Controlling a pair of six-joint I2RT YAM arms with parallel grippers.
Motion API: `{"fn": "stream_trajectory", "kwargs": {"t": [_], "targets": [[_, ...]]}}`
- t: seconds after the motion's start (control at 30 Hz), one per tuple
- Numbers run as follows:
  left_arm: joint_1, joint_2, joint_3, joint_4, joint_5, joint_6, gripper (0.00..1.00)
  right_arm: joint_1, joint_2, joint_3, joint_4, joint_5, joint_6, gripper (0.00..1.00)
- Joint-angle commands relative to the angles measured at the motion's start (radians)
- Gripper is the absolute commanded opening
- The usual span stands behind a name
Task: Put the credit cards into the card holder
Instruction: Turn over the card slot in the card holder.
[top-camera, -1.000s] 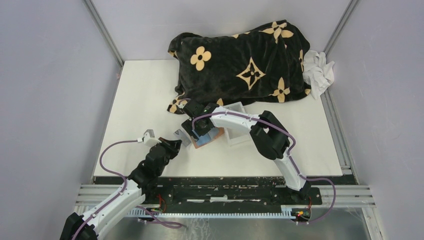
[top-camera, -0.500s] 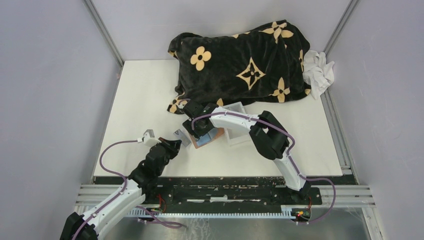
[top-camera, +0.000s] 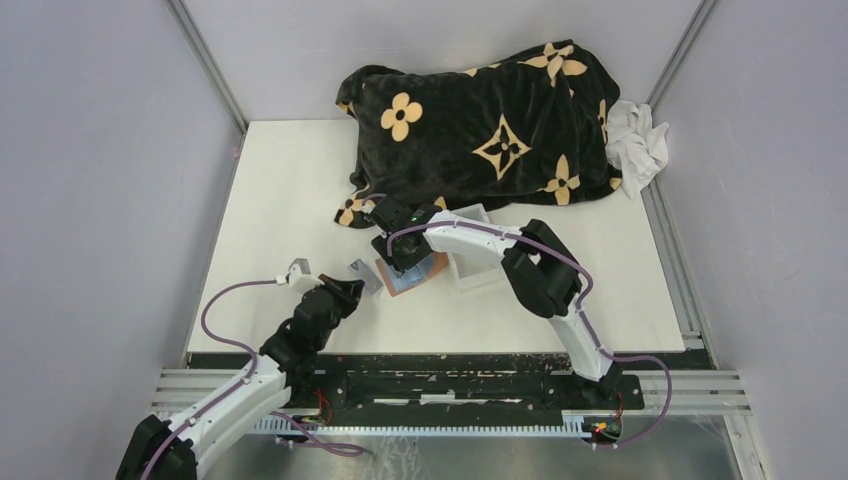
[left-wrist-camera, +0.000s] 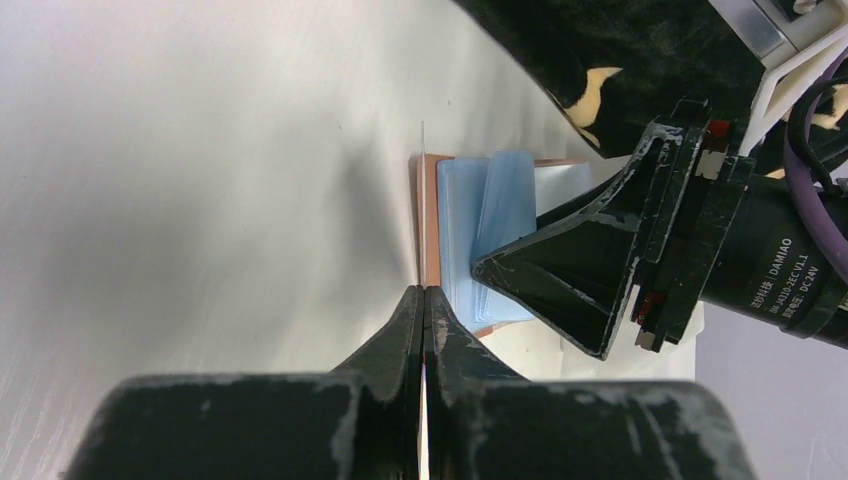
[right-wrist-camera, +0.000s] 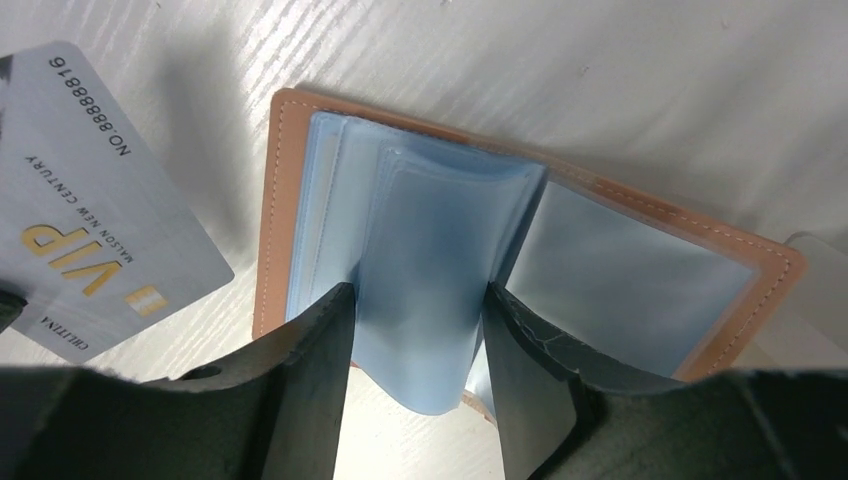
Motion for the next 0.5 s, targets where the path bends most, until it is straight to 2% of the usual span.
{"fn": "stream_trajectory", "kwargs": {"t": [0.0, 0.2, 0.47], "targets": [[0.006, 0.025, 0.031, 0.095, 0.002, -0.013, 0.03, -0.039, -0.087, -0.054, 0.06, -0.056, 0.033, 0.54], [0.006, 0.074, 0.051, 0.156, 0.027, 0.002, 0.03, -0.125, -0.145, -0.169, 0.212, -0.29, 0.124, 0.48], [0.006, 0.099, 0.051, 0.218, 0.054, 0.006, 0.03, -0.161, -0.155, -0.209, 0.307, -0.471, 0.206, 0.42]]}}
